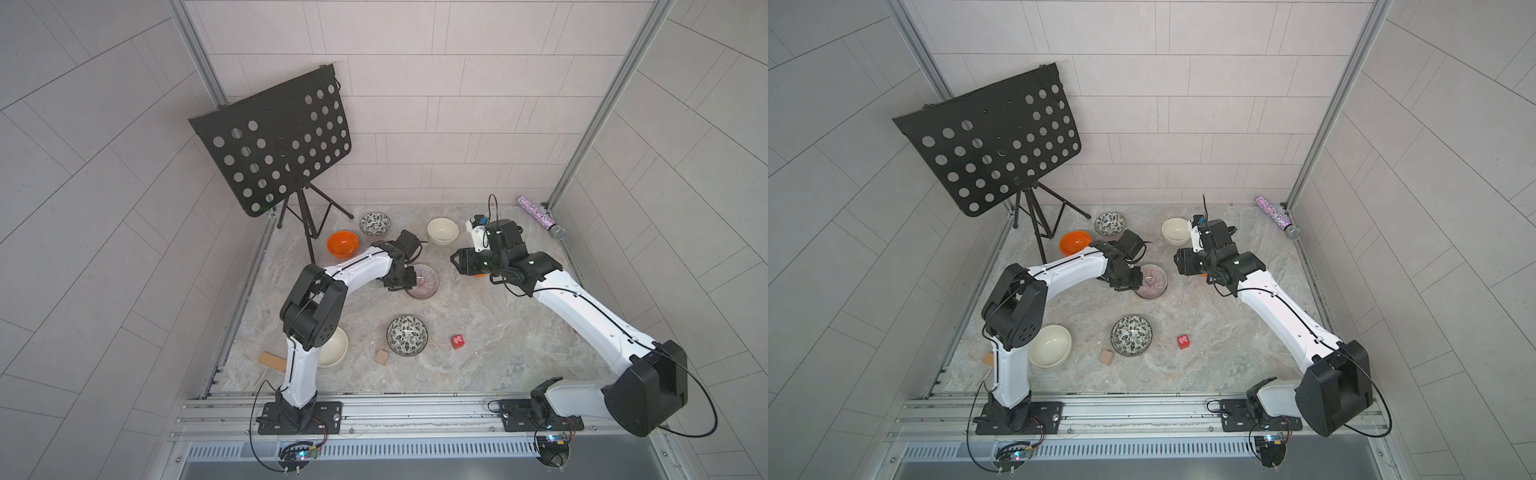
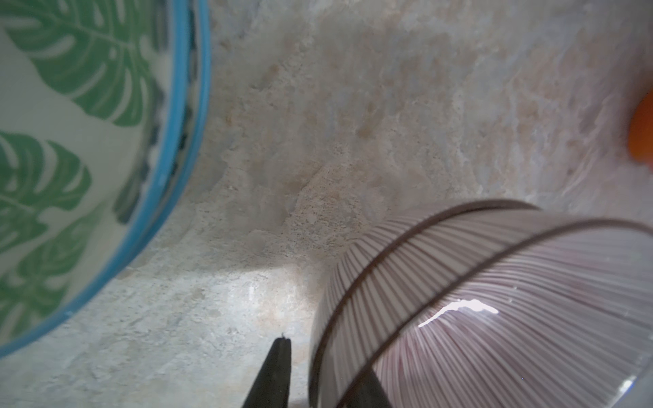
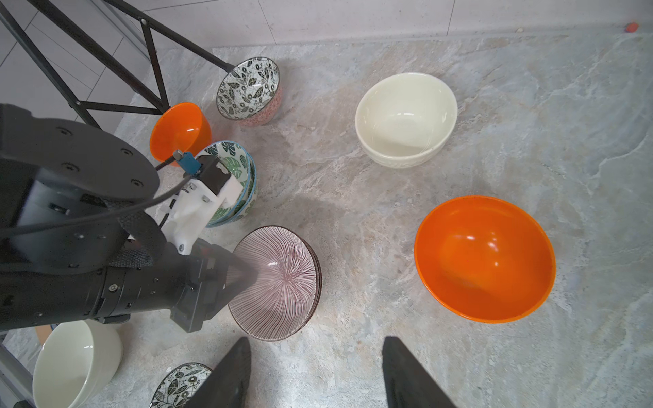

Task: Stack the bowls
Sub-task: Move the bowl to the center of the board.

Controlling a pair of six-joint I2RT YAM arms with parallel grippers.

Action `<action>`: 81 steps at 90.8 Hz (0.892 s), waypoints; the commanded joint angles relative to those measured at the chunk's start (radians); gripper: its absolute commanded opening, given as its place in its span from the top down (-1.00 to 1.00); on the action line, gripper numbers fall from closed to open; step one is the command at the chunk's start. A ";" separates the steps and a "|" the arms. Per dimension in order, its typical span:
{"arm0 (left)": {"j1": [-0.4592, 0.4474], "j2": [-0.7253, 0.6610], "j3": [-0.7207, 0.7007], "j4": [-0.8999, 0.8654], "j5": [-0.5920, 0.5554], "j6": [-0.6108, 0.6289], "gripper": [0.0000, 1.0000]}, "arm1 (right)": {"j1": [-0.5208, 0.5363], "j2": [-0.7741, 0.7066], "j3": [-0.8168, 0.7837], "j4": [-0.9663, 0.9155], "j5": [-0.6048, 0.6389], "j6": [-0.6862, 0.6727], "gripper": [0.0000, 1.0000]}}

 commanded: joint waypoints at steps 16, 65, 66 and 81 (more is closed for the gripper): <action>0.001 -0.031 -0.056 0.055 -0.062 -0.150 0.72 | -0.007 -0.014 -0.015 0.012 -0.005 -0.010 -0.24; 0.010 -0.020 -0.013 0.090 -0.243 -0.419 0.76 | -0.014 -0.031 -0.026 0.001 -0.016 -0.027 -0.24; 0.010 -0.016 -0.008 0.087 -0.245 -0.423 0.76 | -0.014 -0.032 -0.026 0.000 -0.016 -0.027 -0.24; 0.010 0.023 0.026 0.095 -0.247 -0.463 0.76 | -0.014 -0.032 -0.029 -0.001 -0.021 -0.029 -0.24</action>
